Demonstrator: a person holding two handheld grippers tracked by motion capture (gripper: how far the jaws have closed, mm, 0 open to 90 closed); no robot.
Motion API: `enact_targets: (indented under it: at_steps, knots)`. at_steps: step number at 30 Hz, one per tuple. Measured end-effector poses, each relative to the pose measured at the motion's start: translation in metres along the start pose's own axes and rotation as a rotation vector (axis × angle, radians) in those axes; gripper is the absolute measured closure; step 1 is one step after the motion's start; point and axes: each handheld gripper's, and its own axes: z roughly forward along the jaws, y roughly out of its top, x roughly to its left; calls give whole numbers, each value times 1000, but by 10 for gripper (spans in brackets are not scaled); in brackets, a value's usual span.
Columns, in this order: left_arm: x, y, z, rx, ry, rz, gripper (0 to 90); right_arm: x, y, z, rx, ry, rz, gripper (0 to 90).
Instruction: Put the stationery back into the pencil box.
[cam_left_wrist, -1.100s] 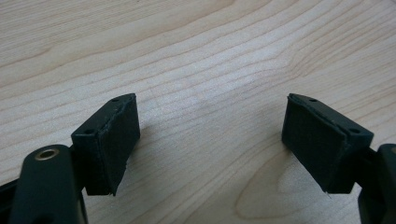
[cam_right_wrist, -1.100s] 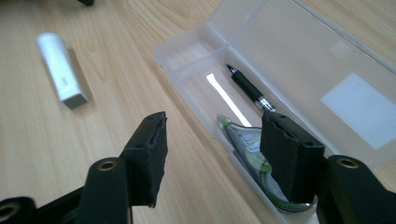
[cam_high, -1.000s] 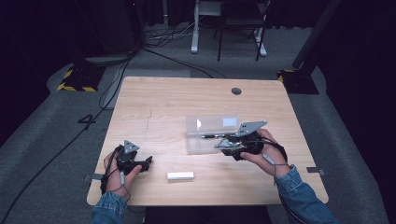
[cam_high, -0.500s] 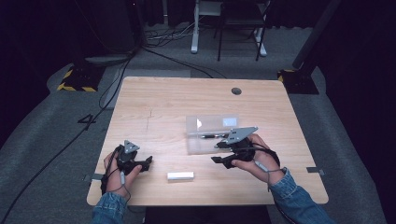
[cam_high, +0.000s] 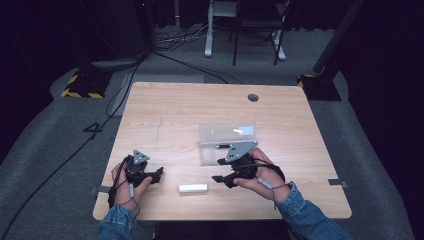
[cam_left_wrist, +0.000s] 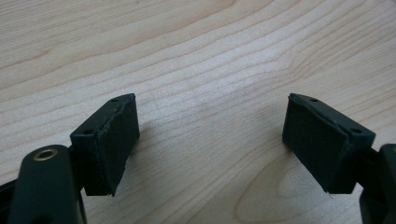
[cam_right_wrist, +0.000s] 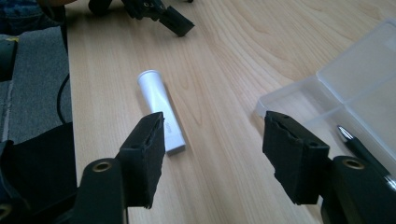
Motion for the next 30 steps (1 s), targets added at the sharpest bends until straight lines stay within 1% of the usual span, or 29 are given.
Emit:
enact_targets:
  at_steps: [3,4,5,9,17,20,21,22,25,28,29,30]
  knots:
    - [0,0,0,0,0,0,191,6,3,9,1,13,-21,389]
    - [0,0,0,0,0,0,191,9,4,14,1,20,-34,385]
    - [0,0,0,0,0,0,191,9,4,14,1,20,-34,385]
    - [0,0,0,0,0,1,191,15,6,27,8,41,-46,386]
    - [0,0,0,0,0,-1,191,20,6,53,30,60,-45,385]
    - [0,0,0,0,0,-1,191,22,6,58,31,58,-47,381]
    - [0,0,0,-1,2,2,191,22,6,61,30,53,-53,383]
    - [0,0,-1,-1,4,6,191,21,5,65,25,38,-58,382]
    - [-1,-1,-1,-3,1,0,191,20,4,69,21,24,-53,384]
    - [-1,-2,-2,-1,5,-1,191,19,2,76,22,22,-48,386]
    - [-1,-3,-3,2,6,5,191,19,2,77,24,24,-43,389]
    - [-2,-3,-3,-1,6,-2,191,19,2,77,24,24,-43,389]
